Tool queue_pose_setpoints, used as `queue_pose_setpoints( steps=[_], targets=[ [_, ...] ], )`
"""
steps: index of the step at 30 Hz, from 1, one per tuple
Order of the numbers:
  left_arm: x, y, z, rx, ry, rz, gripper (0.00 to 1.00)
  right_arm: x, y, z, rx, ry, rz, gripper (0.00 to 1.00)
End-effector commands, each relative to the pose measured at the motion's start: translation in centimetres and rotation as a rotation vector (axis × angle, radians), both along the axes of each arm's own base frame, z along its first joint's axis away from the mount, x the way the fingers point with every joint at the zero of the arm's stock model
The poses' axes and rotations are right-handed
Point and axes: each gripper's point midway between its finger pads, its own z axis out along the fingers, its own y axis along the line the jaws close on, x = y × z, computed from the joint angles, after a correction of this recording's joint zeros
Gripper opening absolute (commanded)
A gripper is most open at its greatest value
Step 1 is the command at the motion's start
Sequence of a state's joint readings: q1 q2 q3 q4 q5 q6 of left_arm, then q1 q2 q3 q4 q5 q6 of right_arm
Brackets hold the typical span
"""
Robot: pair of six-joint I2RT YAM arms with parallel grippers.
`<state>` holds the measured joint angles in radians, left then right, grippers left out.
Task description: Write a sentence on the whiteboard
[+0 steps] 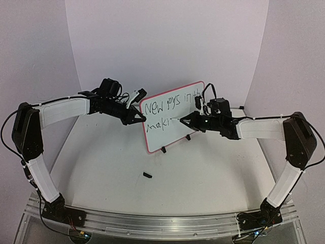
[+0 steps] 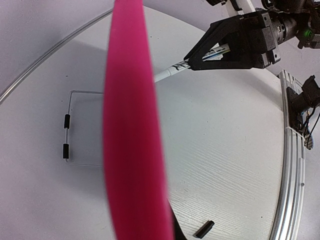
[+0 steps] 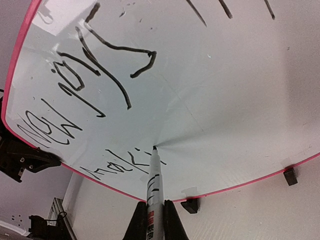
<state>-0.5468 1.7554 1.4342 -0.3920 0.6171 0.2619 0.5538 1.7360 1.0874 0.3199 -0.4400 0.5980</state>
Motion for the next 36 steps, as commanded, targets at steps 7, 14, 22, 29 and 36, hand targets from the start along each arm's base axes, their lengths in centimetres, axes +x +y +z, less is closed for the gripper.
queue_pose_setpoints(
  steps=[7, 14, 22, 29, 36],
  targets=[
    [-3.6, -0.5, -3.2, 0.065, 0.164, -0.073, 0.00, 0.6, -0.3, -1.6, -0.013, 0.020, -0.007, 0.00],
    [-3.6, -0.5, -3.1, 0.065, 0.163, -0.073, 0.00, 0.2, -0.4, -2.6, -0.021, 0.044, -0.001, 0.00],
    [-3.6, -0.5, -3.0, 0.064, 0.160, -0.073, 0.00, 0.0, -0.4, -2.1, -0.013, 0.042, 0.002, 0.00],
    [-3.6, -0.5, -2.9, 0.062, 0.159, -0.073, 0.00, -1.0, -0.8, -0.2, 0.009, 0.012, 0.007, 0.00],
    [-3.7, -0.5, -2.8, 0.060, 0.160, -0.074, 0.00, -0.9, -0.9, 2.0, 0.026, -0.033, 0.005, 0.00]
  ],
)
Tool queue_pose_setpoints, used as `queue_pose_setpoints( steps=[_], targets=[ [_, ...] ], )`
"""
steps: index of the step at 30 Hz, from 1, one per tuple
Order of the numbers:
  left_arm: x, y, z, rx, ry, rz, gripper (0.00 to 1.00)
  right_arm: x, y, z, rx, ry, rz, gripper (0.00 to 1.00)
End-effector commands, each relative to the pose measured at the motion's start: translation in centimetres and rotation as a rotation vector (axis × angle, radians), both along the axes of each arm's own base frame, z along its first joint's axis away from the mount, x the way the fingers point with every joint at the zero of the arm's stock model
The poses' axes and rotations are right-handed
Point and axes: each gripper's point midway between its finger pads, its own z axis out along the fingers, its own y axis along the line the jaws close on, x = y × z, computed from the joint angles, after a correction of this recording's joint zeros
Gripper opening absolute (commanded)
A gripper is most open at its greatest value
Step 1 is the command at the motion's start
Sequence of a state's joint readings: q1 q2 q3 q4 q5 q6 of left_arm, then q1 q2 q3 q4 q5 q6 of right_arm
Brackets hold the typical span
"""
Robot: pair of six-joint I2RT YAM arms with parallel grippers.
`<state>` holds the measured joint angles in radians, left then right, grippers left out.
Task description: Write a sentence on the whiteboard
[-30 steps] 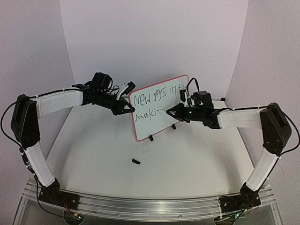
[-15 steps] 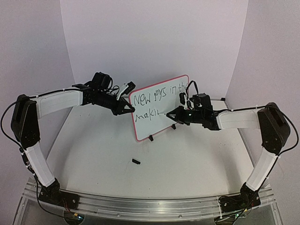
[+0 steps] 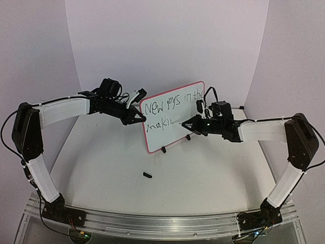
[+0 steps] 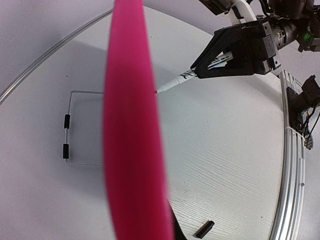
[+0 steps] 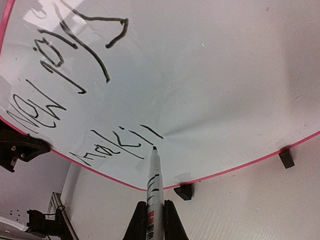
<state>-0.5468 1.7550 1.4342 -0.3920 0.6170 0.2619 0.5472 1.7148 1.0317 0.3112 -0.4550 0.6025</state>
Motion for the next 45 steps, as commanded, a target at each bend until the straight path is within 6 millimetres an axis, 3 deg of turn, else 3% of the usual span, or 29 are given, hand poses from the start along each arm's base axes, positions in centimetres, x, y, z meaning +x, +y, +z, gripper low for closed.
queue_pose_setpoints(
  steps=[1, 25, 45],
  targets=[
    [-3.7, -0.5, -2.8, 0.060, 0.159, -0.074, 0.00, 0.4, 0.0, 3.8, 0.042, -0.081, 0.000, 0.00],
    [-3.6, -0.5, -3.1, 0.066, 0.162, -0.072, 0.00, 2.1, 1.2, 3.1, 0.040, -0.074, 0.011, 0.00],
    [-3.6, -0.5, -3.2, 0.067, 0.163, -0.072, 0.00, 2.2, -0.6, 3.8, 0.023, -0.098, -0.061, 0.00]
  ],
)
